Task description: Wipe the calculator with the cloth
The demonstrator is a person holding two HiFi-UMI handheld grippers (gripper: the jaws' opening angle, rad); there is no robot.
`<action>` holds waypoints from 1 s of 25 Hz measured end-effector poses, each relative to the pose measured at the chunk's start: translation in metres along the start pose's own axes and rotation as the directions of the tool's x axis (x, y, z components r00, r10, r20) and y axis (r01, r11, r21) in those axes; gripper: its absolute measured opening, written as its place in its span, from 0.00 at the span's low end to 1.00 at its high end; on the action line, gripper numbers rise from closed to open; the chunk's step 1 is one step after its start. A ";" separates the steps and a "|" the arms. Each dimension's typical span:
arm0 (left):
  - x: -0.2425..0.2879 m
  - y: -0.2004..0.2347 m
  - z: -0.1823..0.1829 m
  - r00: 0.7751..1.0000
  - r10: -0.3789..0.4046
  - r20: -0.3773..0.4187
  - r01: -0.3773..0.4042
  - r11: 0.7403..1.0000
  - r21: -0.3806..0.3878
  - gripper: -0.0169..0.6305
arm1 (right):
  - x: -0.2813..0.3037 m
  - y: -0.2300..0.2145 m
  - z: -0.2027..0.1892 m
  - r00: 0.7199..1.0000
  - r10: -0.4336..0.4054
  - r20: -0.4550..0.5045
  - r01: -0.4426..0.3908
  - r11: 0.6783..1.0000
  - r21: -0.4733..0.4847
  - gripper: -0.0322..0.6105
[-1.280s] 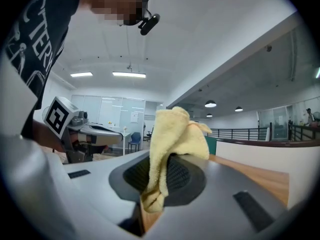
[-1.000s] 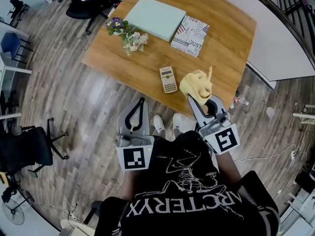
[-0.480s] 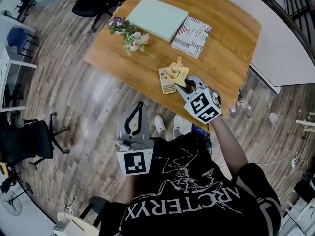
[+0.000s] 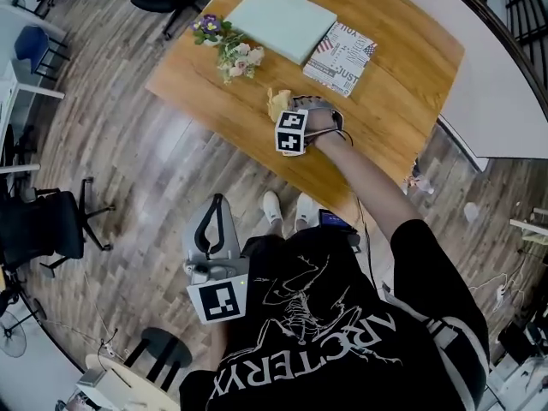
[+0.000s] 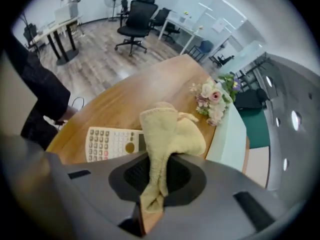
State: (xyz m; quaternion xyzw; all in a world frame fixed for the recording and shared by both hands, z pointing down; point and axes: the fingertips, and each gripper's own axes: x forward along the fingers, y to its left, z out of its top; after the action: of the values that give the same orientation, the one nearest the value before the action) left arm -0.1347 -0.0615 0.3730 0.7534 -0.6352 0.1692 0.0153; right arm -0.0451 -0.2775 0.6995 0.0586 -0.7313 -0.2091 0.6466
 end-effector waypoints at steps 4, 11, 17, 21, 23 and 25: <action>-0.006 0.010 -0.005 0.999 0.040 -0.009 -0.041 0.999 -0.008 0.04 | 0.023 0.014 0.002 0.996 0.025 -0.091 -0.039 0.988 -0.152 0.13; 0.003 0.010 -0.004 1.000 0.006 0.000 -0.006 1.000 0.002 0.04 | 0.025 0.049 -0.004 0.994 0.060 -0.094 -0.075 0.982 -0.172 0.13; 0.013 -0.003 0.000 0.999 -0.048 0.018 0.048 0.999 0.004 0.04 | 0.008 0.080 -0.002 0.994 0.097 -0.057 -0.105 0.981 -0.163 0.13; 0.014 -0.005 0.003 0.997 -0.065 0.035 0.065 0.998 0.006 0.04 | -0.005 0.113 0.003 0.991 0.134 -0.029 -0.137 0.978 -0.158 0.13; 0.015 -0.005 0.004 0.997 -0.070 0.044 0.070 0.998 0.001 0.04 | -0.011 0.129 0.005 0.988 0.152 -0.017 -0.153 0.978 -0.142 0.13; 0.016 -0.004 0.005 0.996 -0.074 0.055 0.074 0.997 -0.004 0.04 | -0.015 0.143 0.006 0.986 0.169 -0.009 -0.169 0.976 -0.135 0.13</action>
State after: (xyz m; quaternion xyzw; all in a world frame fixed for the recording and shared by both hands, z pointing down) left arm -0.1269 -0.0776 0.3733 0.7807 -0.6076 0.1459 0.0065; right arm -0.0226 -0.1413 0.7401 -0.0479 -0.7185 -0.2024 0.6637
